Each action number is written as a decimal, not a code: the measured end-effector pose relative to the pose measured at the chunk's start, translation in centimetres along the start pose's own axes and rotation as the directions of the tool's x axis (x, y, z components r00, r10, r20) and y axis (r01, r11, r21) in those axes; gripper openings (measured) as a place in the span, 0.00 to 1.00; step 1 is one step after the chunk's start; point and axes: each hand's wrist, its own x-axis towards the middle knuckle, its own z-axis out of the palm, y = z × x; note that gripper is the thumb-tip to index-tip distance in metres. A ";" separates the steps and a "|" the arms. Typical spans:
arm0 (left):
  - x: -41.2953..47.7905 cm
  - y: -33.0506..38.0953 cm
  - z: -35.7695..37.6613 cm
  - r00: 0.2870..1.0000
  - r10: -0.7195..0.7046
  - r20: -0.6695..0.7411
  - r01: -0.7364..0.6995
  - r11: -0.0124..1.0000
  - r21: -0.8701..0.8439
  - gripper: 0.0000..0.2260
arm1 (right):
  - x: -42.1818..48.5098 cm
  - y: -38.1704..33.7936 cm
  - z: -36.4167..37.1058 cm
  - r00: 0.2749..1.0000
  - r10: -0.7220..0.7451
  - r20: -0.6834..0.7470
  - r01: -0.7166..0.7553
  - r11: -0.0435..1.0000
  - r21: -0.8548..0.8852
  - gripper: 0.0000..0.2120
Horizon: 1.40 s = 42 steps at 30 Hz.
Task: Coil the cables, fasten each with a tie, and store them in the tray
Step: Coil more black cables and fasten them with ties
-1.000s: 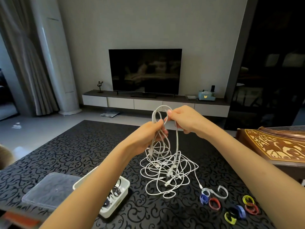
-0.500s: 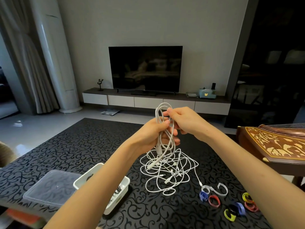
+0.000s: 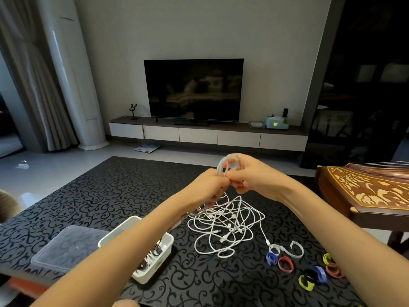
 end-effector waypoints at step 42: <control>-4.4 -13.0 14.2 0.919 0.110 0.380 -0.350 0.673 0.652 0.09 | -14.7 17.5 8.4 0.740 0.461 -0.489 -0.275 0.872 0.406 0.17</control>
